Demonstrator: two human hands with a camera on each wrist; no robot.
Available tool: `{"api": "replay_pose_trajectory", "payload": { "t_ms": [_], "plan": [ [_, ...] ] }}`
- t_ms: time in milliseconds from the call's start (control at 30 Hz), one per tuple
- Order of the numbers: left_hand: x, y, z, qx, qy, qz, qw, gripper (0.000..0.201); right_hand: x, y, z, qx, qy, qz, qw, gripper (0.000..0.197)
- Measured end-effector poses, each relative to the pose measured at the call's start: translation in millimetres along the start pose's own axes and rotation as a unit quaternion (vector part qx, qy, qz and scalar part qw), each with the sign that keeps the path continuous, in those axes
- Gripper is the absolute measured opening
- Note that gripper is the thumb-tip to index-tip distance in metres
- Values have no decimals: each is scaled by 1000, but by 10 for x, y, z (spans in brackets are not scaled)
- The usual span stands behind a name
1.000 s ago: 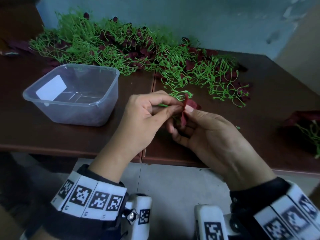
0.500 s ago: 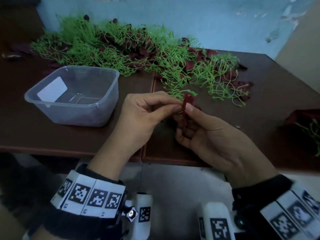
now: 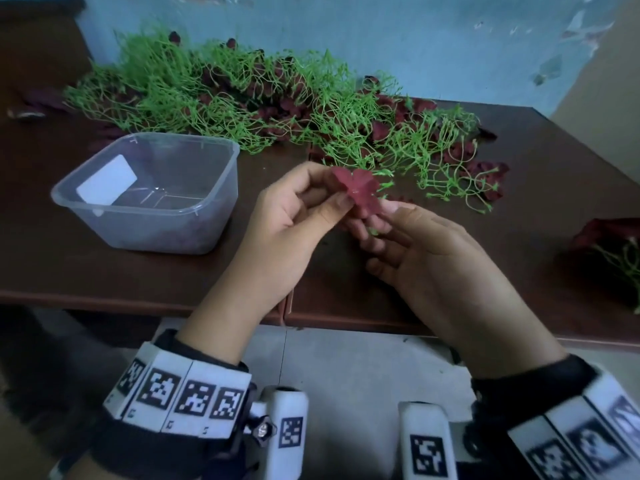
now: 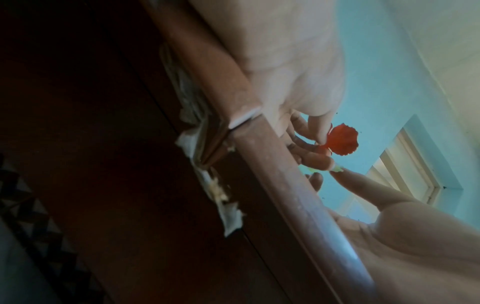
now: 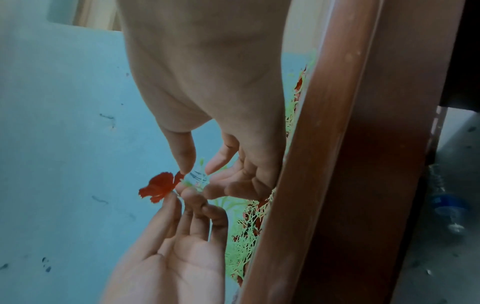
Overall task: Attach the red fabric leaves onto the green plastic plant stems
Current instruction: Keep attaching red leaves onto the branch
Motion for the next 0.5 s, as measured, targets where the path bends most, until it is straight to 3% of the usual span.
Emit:
{"api": "replay_pose_trajectory", "payload": {
  "t_ms": [133, 300, 500],
  "plan": [
    [-44, -50, 3, -36, 17, 53, 998, 16, -72, -82, -5, -61, 33, 66, 995, 7],
    [-96, -128, 22, -100, 64, 151, 981, 28, -15, -174, 22, -135, 19, 158, 978, 18],
    [-111, -162, 25, -141, 84, 194, 967, 27, 147, -267, 111, -213, -16, 247, 945, 20]
  ]
}}
Point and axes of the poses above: each hand's wrist, its own z-axis away from the middle knuckle, its own x-axis out of the palm, y = z × x, the point moved 10 cm from there along -z, towards the middle knuckle, and after that the axes turned 7 degrees about -z, right-handed, at the moved point
